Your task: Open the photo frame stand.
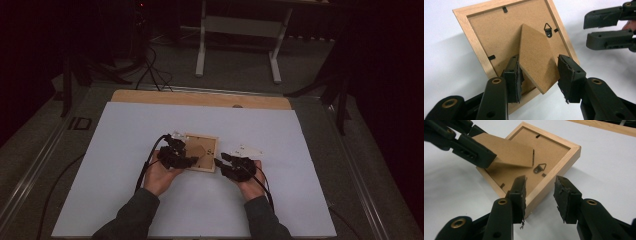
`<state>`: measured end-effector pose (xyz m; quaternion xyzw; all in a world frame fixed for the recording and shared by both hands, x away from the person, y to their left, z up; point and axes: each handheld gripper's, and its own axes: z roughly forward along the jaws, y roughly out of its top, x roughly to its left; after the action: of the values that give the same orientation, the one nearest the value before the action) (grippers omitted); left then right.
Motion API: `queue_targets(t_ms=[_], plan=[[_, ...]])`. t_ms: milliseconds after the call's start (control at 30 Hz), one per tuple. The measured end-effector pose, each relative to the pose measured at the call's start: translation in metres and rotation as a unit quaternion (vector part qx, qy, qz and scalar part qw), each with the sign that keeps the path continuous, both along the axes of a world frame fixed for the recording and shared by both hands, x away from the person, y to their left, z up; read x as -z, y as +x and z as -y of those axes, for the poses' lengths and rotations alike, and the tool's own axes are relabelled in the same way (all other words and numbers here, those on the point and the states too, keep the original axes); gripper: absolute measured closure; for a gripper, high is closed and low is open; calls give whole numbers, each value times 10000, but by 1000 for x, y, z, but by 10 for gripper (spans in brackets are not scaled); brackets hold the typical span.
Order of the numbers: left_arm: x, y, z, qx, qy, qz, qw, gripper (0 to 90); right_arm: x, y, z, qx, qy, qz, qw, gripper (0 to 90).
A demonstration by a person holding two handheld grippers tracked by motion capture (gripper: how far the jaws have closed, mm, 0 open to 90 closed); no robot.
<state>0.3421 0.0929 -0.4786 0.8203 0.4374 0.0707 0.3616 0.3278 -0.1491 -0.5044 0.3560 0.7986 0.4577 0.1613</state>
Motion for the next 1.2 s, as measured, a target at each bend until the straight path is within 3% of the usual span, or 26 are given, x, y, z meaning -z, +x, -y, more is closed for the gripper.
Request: queue_targets(t_ms=[567, 900, 933, 1200], plan=[[9, -21, -6, 20, 62, 504, 9987, 564, 0, -1, 0, 1, -91, 1, 10000, 607], [13, -32, -6, 23, 174, 790, 9967, 564, -12, 5, 5, -54, 2, 62, 10000, 581], [14, -36, -6, 40, 230, 886, 9958, 563, -16, 10, 2, -183, -15, 55, 9998, 558], [16, -42, -7, 96, 315, 1030, 9941, 563, -20, 28, -3, -170, 113, -228, 9995, 527]])
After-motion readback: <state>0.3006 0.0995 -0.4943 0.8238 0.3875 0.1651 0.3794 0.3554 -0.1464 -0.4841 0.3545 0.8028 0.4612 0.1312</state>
